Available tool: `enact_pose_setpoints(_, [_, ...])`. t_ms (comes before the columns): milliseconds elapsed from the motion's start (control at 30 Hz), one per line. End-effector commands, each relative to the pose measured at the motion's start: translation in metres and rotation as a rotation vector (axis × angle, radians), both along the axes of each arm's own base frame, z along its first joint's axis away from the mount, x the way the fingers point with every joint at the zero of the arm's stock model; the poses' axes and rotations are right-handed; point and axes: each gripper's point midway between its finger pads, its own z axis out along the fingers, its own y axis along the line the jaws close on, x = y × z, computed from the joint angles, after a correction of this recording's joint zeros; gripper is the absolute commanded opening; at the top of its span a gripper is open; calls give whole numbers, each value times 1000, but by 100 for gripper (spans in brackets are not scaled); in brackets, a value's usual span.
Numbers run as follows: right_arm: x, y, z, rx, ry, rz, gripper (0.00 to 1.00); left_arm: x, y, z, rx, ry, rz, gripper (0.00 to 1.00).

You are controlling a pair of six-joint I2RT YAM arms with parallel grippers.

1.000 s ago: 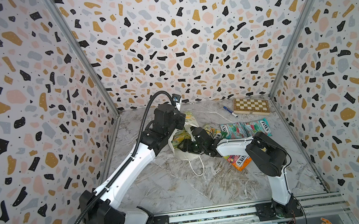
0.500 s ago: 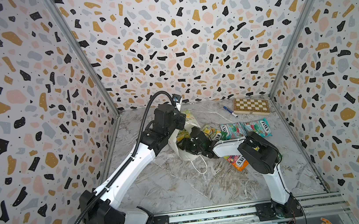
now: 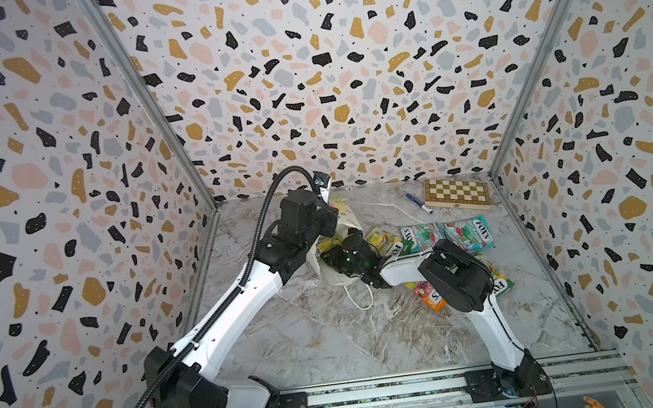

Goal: Take the snacks out of the paper bag
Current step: Rotate the paper bag to distract.

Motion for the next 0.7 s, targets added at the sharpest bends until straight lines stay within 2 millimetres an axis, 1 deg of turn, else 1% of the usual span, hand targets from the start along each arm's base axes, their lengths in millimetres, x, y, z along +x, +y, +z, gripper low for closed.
enact_pose_setpoints(0, [6, 5, 34, 50, -72, 17, 4, 2, 7, 20, -26, -65, 27, 0])
enact_pose_setpoints(33, [5, 4, 35, 40, -77, 22, 0, 2, 7, 19, -26, -65, 29, 0])
enact_pose_setpoints(233, [-2, -5, 52, -18, -140, 41, 0, 6, 14, 18, -24, -67, 72, 0])
enact_pose_setpoints(400, [-14, -15, 65, -69, -190, 72, 0, 10, 18, 17, -25, -66, 106, 0])
enact_pose_setpoints(533, [-23, -22, 79, -103, -243, 95, 0, 12, 21, 14, -21, -64, 127, 0])
enact_pose_setpoints(667, [-30, -31, 91, -140, -285, 114, 0, 14, 27, 14, -20, -68, 169, 0])
